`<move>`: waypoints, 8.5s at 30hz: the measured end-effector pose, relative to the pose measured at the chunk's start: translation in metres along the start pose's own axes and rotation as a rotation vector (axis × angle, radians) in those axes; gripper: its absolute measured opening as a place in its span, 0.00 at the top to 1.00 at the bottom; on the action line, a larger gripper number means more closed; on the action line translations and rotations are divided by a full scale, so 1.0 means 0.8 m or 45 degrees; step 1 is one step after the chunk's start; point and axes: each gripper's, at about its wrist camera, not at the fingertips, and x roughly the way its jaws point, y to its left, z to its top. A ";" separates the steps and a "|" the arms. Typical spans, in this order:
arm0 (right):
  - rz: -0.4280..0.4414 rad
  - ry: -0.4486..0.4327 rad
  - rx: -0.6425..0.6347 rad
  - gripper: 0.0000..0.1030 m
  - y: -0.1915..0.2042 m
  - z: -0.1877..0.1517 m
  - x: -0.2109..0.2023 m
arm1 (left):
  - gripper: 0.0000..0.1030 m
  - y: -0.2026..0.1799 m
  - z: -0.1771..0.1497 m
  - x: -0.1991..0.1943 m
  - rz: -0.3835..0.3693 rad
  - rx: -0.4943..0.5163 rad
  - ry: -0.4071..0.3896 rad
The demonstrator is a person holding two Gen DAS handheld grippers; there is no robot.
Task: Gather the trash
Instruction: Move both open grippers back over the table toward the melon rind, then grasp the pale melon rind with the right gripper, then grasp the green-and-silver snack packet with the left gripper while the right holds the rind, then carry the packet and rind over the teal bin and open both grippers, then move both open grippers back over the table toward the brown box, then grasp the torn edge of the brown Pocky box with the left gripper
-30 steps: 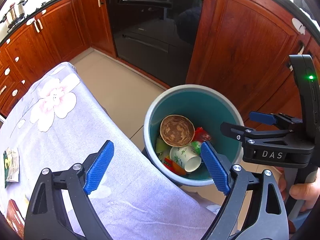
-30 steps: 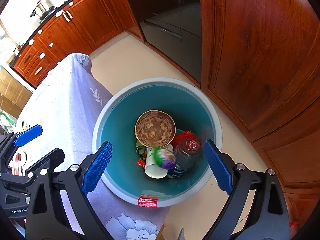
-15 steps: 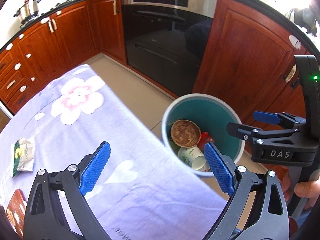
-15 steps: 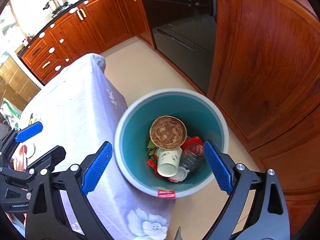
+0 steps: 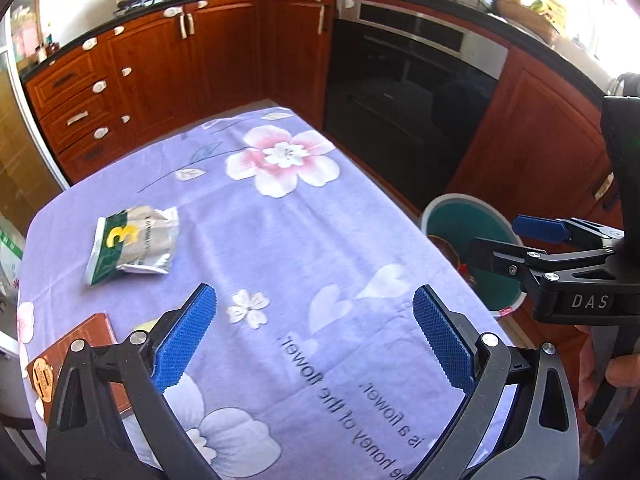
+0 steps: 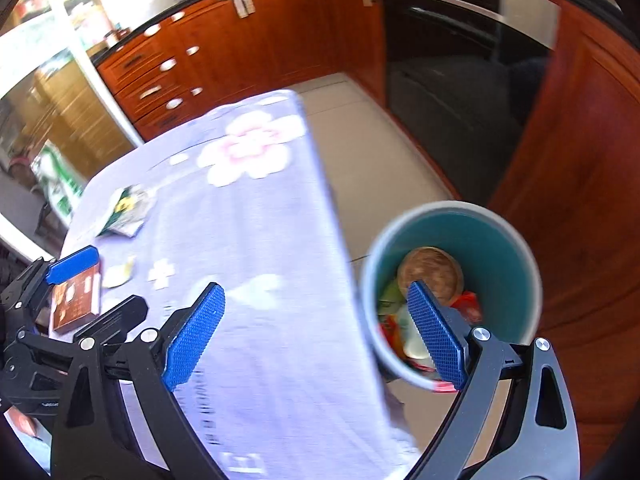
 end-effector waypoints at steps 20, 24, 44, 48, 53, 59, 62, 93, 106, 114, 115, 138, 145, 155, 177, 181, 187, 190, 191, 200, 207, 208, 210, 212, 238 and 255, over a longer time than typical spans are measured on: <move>0.230 0.209 -0.249 0.18 0.224 0.000 0.105 | 0.04 0.229 -0.085 -0.047 0.171 -0.297 -0.010; 0.222 0.227 -0.290 0.37 0.242 -0.004 0.125 | 0.04 0.246 -0.090 -0.041 0.180 -0.301 0.000; 0.248 0.220 -0.287 0.69 0.271 -0.002 0.176 | 0.04 0.271 -0.086 0.000 0.131 -0.336 0.046; 0.291 0.190 -0.292 0.91 0.276 0.000 0.175 | 0.04 0.273 -0.085 0.003 0.130 -0.342 0.054; 0.294 0.146 -0.323 0.93 0.279 0.008 0.163 | 0.04 0.274 -0.079 0.006 0.132 -0.332 0.057; 0.169 0.091 -0.289 0.93 0.251 0.036 0.160 | 0.04 0.288 -0.045 0.027 0.059 -0.319 0.078; 0.139 0.070 -0.263 0.93 0.233 0.050 0.159 | 0.04 0.303 -0.022 0.046 0.038 -0.345 0.093; 0.112 -0.039 -0.145 0.93 0.123 0.062 0.114 | 0.99 0.173 0.028 0.039 0.074 -0.130 0.025; 0.100 -0.170 -0.011 0.93 0.042 0.049 0.031 | 0.99 0.074 0.058 -0.026 0.082 0.039 -0.091; 0.043 -0.270 0.130 0.93 -0.041 0.027 -0.023 | 0.99 -0.015 0.081 -0.049 0.006 0.164 -0.152; 0.032 -0.280 0.147 0.93 -0.052 0.024 -0.030 | 0.99 -0.029 0.083 -0.049 -0.010 0.181 -0.154; -0.136 -0.246 0.454 0.93 -0.278 -0.067 -0.049 | 0.99 -0.273 0.077 0.116 -0.133 0.475 0.106; -0.127 -0.178 0.437 0.93 -0.285 -0.069 -0.023 | 0.97 -0.287 0.067 0.166 -0.091 0.483 0.207; -0.115 -0.136 0.432 0.93 -0.286 -0.073 -0.004 | 0.32 -0.293 0.064 0.165 -0.052 0.472 0.169; -0.116 -0.064 0.374 0.24 -0.258 -0.049 0.024 | 0.09 -0.235 0.049 0.139 -0.135 0.383 0.180; -0.104 -0.077 0.386 0.15 -0.251 -0.043 0.023 | 0.06 -0.226 0.050 0.137 -0.149 0.346 0.182; -0.104 -0.026 0.387 0.14 -0.239 -0.037 0.028 | 0.04 -0.212 0.045 0.130 -0.165 0.318 0.174; -0.118 -0.017 0.368 0.14 -0.231 -0.038 0.028 | 0.04 -0.208 0.044 0.126 -0.173 0.309 0.169; -0.121 -0.016 0.364 0.14 -0.230 -0.038 0.027 | 0.04 -0.206 0.045 0.126 -0.176 0.306 0.166; -0.158 -0.028 0.341 0.14 -0.215 -0.039 0.013 | 0.04 -0.200 0.043 0.108 -0.208 0.282 0.133; -0.181 -0.033 0.319 0.14 -0.198 -0.041 -0.003 | 0.04 -0.188 0.039 0.088 -0.231 0.267 0.093; -0.182 -0.033 0.314 0.14 -0.194 -0.041 -0.005 | 0.04 -0.185 0.038 0.084 -0.234 0.260 0.088; -0.178 -0.037 0.301 0.14 -0.185 -0.040 -0.011 | 0.04 -0.176 0.037 0.075 -0.240 0.241 0.080; -0.173 -0.040 0.275 0.14 -0.172 -0.039 -0.016 | 0.04 -0.162 0.034 0.064 -0.236 0.221 0.069; 0.096 0.138 -0.420 0.10 0.207 -0.062 0.033 | 0.04 0.237 -0.170 -0.101 0.224 -0.083 0.057; 0.125 0.235 -0.539 0.10 0.303 -0.088 0.061 | 0.09 0.340 -0.208 -0.088 0.006 -0.098 0.087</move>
